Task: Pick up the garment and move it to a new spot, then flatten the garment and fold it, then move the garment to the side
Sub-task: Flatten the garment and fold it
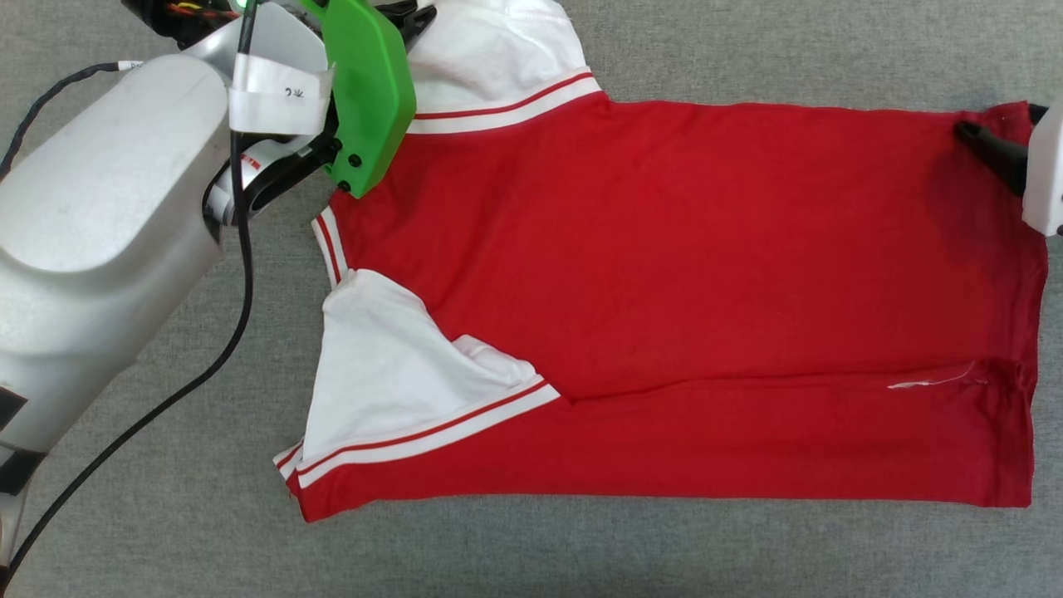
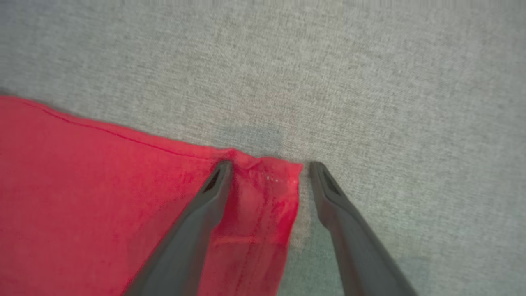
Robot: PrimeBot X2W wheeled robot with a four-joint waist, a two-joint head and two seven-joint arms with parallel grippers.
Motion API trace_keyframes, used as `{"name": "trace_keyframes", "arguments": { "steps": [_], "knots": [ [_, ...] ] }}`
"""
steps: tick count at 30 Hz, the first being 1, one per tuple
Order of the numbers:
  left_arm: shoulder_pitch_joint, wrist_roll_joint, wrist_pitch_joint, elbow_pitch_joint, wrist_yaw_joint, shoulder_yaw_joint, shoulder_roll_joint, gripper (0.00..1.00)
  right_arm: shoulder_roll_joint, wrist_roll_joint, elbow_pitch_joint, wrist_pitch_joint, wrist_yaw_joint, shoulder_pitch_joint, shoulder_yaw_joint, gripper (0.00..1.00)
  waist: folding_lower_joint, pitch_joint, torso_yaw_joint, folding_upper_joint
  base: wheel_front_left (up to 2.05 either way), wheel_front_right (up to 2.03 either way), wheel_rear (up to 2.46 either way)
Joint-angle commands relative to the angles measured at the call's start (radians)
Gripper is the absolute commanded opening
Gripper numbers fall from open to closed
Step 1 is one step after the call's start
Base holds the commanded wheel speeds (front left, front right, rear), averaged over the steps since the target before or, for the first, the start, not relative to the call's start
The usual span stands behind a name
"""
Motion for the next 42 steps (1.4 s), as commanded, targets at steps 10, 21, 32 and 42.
{"name": "trace_keyframes", "arguments": {
  "steps": [10, 21, 32, 42],
  "knots": [
    [0.062, -0.017, -0.069, 0.039, 0.000, 0.004, 0.025, 0.00, -0.005, 0.052, 0.035, -0.250, 0.001, 0.017, 0.067, 0.00, 0.0001, -0.098, -0.023, 0.0000, 0.00, 0.00, 0.00],
    [0.288, -0.062, -0.157, -0.041, 0.052, -0.018, 0.092, 0.00, -0.026, 0.060, -0.012, -0.459, 0.001, 0.183, 0.120, 0.00, 0.0001, -0.262, -0.017, 0.0000, 0.00, 0.00, 0.00],
    [0.582, -0.137, -0.250, -0.160, 0.161, -0.049, 0.150, 0.00, -0.043, 0.042, -0.110, -0.587, 0.001, 0.460, 0.059, 0.00, 0.0001, -0.370, 0.004, 0.0000, 0.00, 0.00, 0.00],
    [0.748, -0.176, -0.296, -0.181, 0.212, -0.082, 0.181, 0.00, -0.015, 0.008, -0.227, -0.562, 0.001, 0.702, -0.064, 0.00, 0.0001, -0.385, 0.007, 0.0000, 0.00, 0.00, 0.00]
  ]
}}
